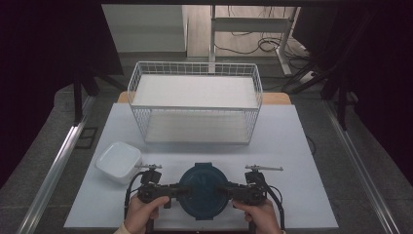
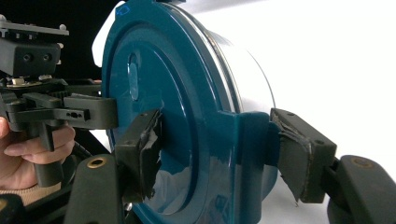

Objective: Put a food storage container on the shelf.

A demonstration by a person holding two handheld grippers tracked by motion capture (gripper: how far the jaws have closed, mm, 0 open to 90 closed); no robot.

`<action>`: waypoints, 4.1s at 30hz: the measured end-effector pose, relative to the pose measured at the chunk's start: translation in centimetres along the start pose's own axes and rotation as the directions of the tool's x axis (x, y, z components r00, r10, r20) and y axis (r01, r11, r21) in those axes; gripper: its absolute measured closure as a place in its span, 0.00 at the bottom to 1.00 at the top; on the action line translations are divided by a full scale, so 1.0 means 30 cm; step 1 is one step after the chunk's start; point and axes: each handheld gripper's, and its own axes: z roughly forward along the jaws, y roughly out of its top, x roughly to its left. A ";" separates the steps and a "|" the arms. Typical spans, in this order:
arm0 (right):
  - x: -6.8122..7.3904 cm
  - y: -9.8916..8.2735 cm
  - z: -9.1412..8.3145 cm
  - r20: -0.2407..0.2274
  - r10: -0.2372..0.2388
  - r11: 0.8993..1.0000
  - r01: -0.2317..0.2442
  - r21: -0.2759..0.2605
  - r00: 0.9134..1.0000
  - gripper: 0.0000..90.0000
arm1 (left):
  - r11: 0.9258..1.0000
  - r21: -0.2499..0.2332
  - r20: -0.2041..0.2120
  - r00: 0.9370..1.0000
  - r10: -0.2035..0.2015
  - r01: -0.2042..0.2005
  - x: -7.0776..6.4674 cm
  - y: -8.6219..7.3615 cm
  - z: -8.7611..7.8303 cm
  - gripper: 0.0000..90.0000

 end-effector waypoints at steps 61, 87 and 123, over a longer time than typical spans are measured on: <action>0.077 0.341 -0.075 0.001 -0.096 0.994 0.096 -0.054 0.995 0.42 | 0.996 -0.055 0.018 0.998 0.065 -0.064 -0.084 0.331 -0.080 0.46; 0.221 0.513 -0.158 0.004 -0.165 0.983 0.165 -0.076 0.986 0.42 | 0.988 -0.105 0.012 0.993 0.115 -0.113 -0.200 0.482 -0.210 0.46; 0.296 0.816 -0.223 0.001 -0.228 0.968 0.227 -0.110 0.974 0.43 | 0.981 -0.123 0.008 0.988 0.155 -0.152 -0.278 0.800 -0.283 0.45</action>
